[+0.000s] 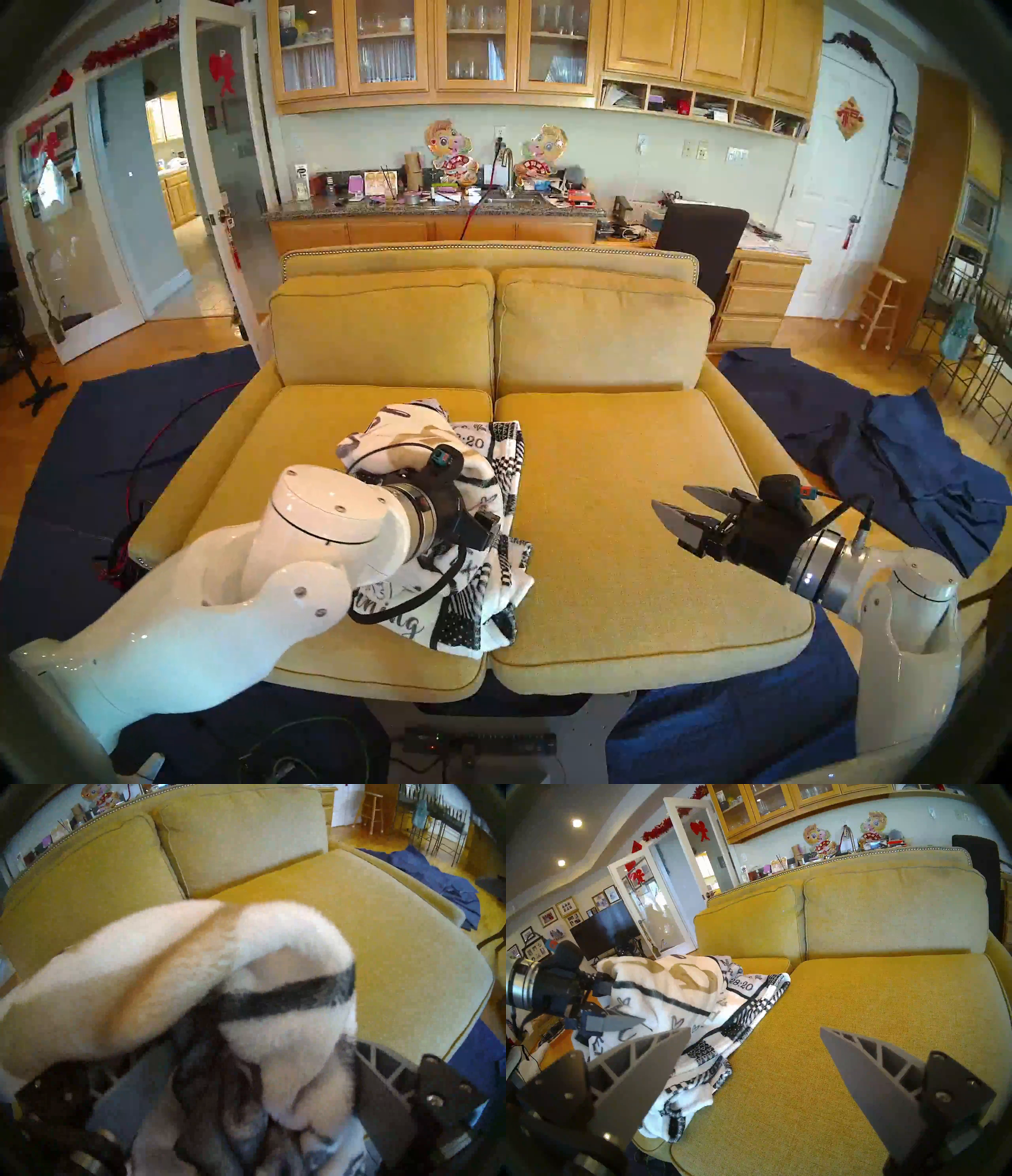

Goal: Fold the blanket in half twice

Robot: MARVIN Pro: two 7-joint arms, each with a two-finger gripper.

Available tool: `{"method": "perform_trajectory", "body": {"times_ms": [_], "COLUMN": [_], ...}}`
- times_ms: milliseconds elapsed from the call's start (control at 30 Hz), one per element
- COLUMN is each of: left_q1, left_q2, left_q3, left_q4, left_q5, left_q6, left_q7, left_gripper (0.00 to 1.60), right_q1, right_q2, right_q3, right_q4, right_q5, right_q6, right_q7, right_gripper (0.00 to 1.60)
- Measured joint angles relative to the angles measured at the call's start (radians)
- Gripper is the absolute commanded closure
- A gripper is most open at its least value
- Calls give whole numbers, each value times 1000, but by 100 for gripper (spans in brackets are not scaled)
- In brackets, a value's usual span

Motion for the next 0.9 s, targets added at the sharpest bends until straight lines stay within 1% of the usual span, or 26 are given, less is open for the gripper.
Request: {"method": "perform_trajectory", "body": {"times_ms": [167,333,367,433,567,733,900], "left_q1": [28,55,64,71,82,100,103], "left_q2": [10,12,11,7,2,-1,10], "left_q3": [4,64,89,109,122,107,40], "left_q4": [-8,-2,5,13,17,7,-8], "left_q5": [-37,-35,-26,-18,-13,-21,-68], "left_q6": [0,-1,-1,-1,-1,-8,-21], "left_q7": [36,43,44,44,45,46,53], "left_gripper": [0,0,0,0,0,0,0], "right_q1": [0,0,0,0,0,0,0], "right_q2": [0,0,0,0,0,0,0], "right_q3": [0,0,0,0,0,0,0], "right_q4": [0,0,0,0,0,0,0], "right_q5": [0,0,0,0,0,0,0], "right_q6": [0,0,0,0,0,0,0], "right_q7": [0,0,0,0,0,0,1], "right_gripper": [0,0,0,0,0,0,0]}}
